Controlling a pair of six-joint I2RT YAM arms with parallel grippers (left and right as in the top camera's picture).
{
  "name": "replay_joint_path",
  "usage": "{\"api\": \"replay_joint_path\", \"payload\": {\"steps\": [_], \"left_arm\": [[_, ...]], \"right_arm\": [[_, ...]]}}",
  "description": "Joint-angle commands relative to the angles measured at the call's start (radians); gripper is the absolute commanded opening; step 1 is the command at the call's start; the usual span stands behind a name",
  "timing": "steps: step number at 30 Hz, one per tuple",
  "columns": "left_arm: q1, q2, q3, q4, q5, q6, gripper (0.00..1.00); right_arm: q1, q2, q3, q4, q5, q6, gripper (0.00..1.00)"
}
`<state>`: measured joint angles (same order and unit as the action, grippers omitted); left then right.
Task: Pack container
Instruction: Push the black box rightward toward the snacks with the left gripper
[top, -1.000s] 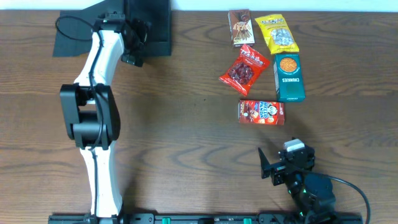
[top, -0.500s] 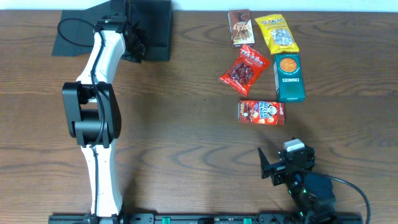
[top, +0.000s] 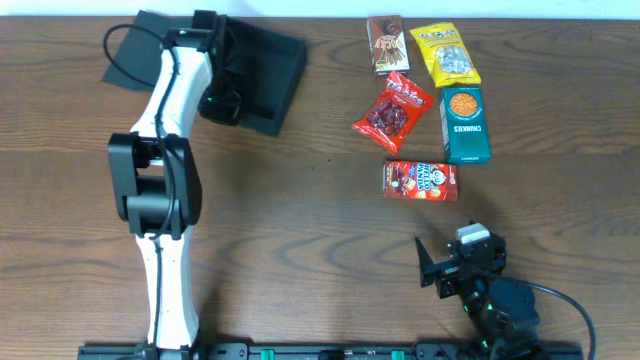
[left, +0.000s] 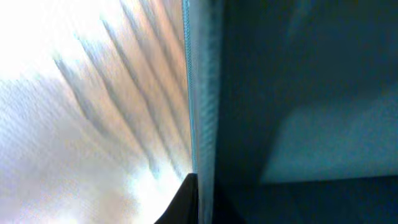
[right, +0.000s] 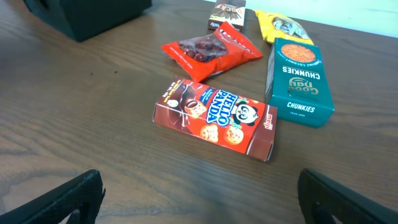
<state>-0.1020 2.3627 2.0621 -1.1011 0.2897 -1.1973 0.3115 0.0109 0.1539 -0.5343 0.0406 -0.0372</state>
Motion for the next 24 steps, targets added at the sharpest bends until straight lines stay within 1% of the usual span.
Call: {"api": "replay_joint_path", "payload": {"steps": [1, 6, 11, 13, 17, 21, 24], "left_arm": [[-0.052, 0.01, -0.011, -0.032, 0.045, 0.076, 0.06], [-0.109, -0.01, -0.01, -0.128, -0.013, 0.185, 0.05], [-0.168, -0.022, -0.01, -0.277, -0.186, 0.306, 0.06], [-0.189, -0.022, -0.011, -0.337, -0.293, 0.345, 0.06], [-0.218, -0.022, -0.011, -0.426, -0.498, 0.384, 0.06], [-0.225, -0.022, -0.011, -0.478, -0.627, 0.391, 0.06], [-0.225, -0.022, -0.011, -0.468, -0.679, 0.446, 0.06]], "right_arm": [[-0.005, -0.005, -0.01, -0.005, 0.0, -0.002, 0.99], [-0.005, -0.006, -0.01, -0.004, 0.0, -0.002, 0.99], [-0.005, -0.006, -0.01, -0.005, 0.0, -0.002, 0.99], [-0.005, -0.005, -0.01, -0.005, 0.0, -0.002, 0.99], [-0.005, -0.005, -0.01, -0.005, 0.0, -0.002, 0.99], [-0.005, -0.005, -0.01, -0.005, 0.0, -0.002, 0.99], [-0.005, -0.005, -0.01, -0.005, 0.0, -0.002, 0.99]]}}
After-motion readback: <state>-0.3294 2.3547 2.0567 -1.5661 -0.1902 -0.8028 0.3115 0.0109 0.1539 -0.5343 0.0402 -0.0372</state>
